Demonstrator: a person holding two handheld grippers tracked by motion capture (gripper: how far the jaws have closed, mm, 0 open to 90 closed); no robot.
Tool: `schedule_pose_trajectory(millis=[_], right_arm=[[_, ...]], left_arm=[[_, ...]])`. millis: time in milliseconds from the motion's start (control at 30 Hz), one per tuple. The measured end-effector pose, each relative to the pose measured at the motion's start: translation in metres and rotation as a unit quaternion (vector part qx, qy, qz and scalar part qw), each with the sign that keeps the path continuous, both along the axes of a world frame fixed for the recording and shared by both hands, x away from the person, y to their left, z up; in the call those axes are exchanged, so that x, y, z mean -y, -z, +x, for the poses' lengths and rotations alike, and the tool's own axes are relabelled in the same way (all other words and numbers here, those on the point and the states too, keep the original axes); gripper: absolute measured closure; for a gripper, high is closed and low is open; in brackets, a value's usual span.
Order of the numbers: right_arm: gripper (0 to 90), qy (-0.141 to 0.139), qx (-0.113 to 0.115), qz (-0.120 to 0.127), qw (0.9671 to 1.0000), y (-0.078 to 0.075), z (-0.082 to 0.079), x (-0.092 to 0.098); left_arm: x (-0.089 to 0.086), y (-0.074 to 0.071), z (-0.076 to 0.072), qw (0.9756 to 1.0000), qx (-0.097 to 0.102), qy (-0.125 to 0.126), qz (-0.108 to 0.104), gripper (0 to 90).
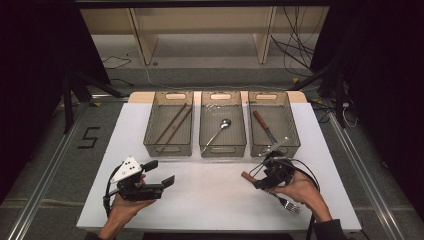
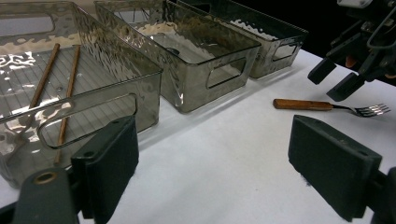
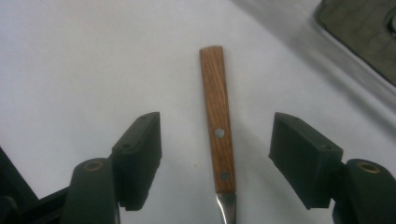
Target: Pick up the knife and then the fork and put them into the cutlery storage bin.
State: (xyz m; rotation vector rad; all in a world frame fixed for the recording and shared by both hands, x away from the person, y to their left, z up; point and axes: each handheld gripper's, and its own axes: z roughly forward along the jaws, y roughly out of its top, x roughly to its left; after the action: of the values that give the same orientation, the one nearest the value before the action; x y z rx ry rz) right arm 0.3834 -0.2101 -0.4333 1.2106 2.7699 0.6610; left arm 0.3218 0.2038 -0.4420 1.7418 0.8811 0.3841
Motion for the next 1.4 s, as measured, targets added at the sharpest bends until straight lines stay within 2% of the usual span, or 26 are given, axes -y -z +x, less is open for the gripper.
schedule_pose_trajectory(millis=[200, 467, 700, 967, 1133, 1300, 1400], right_arm=[[40.6, -0.002, -0.015, -0.034, 0.9993, 0.007, 0.000, -0.003], [47.7, -0.004, -0.025, -0.057, 0.9980, 0.013, 0.000, -0.004], [59.2, -0.011, -0.031, -0.078, 0.9964, 0.017, -0.001, -0.006], [68.0, -0.016, -0.040, -0.094, 0.9947, 0.020, 0.000, -0.007], [72.6, -0.020, -0.036, -0.111, 0.9930, 0.022, 0.000, -0.010], [75.6, -0.024, -0.033, -0.118, 0.9922, 0.022, -0.001, -0.013], [76.7, -0.034, -0.028, -0.127, 0.9910, 0.022, -0.002, -0.015]], left_arm=[[0.000, 0.000, 0.000, 1.0000, 0.001, 0.000, 0.000, 15.6], [0.000, 0.000, 0.000, 1.0000, 0.001, 0.000, 0.000, 15.7], [0.000, 0.000, 0.000, 1.0000, 0.001, 0.000, 0.000, 15.7], [0.000, 0.000, 0.000, 1.0000, 0.002, 0.002, 0.002, 15.7], [0.000, 0.000, 0.000, 1.0000, 0.002, 0.002, 0.001, 15.7], [0.001, 0.000, 0.000, 1.0000, 0.002, 0.002, 0.002, 15.7], [0.001, 0.000, 0.000, 1.0000, 0.002, 0.002, 0.002, 15.7]])
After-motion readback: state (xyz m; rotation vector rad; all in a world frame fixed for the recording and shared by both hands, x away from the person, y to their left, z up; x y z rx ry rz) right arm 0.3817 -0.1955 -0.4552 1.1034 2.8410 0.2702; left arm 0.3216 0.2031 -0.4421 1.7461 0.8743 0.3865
